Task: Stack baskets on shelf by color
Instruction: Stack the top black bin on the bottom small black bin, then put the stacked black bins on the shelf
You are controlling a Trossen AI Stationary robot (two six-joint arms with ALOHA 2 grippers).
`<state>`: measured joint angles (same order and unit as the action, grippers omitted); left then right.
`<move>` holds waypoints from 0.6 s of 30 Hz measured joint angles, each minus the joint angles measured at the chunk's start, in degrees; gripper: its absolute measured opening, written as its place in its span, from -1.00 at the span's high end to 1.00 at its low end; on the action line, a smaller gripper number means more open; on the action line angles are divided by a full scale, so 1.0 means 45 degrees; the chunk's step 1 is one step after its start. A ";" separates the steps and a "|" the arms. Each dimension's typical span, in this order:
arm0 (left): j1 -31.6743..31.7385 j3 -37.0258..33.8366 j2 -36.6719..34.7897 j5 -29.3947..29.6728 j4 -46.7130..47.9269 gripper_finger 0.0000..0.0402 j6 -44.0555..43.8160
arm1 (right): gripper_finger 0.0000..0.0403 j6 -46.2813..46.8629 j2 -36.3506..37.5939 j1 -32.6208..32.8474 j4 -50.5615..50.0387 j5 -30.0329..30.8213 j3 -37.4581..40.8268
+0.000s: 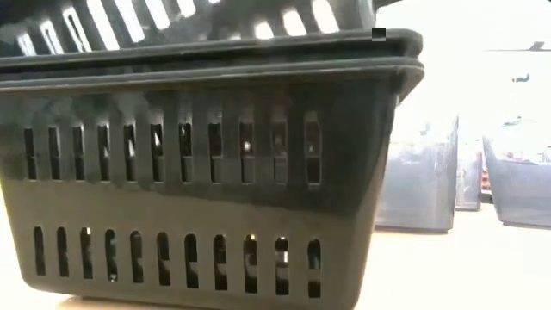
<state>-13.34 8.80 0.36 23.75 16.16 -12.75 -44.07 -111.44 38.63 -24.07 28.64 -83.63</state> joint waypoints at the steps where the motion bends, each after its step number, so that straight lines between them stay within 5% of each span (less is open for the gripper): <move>1: -0.0005 0.0000 0.0000 0.0000 -0.0003 0.42 0.0000 | 0.39 0.0007 0.0000 0.0064 0.0017 0.0004 -0.0160; 10: -0.0001 0.0000 0.0000 0.0000 -0.0001 0.42 0.0004 | 0.39 0.1263 0.0000 0.0248 -0.0291 -0.0050 -0.0686; 18: -0.0004 0.0000 0.0000 0.0000 0.0000 0.42 0.0005 | 0.44 0.4260 0.0000 0.0106 0.3235 -0.1286 -0.0686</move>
<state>-13.36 8.80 0.36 23.75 16.16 -12.73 -24.90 -111.44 39.11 -9.51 22.86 -86.72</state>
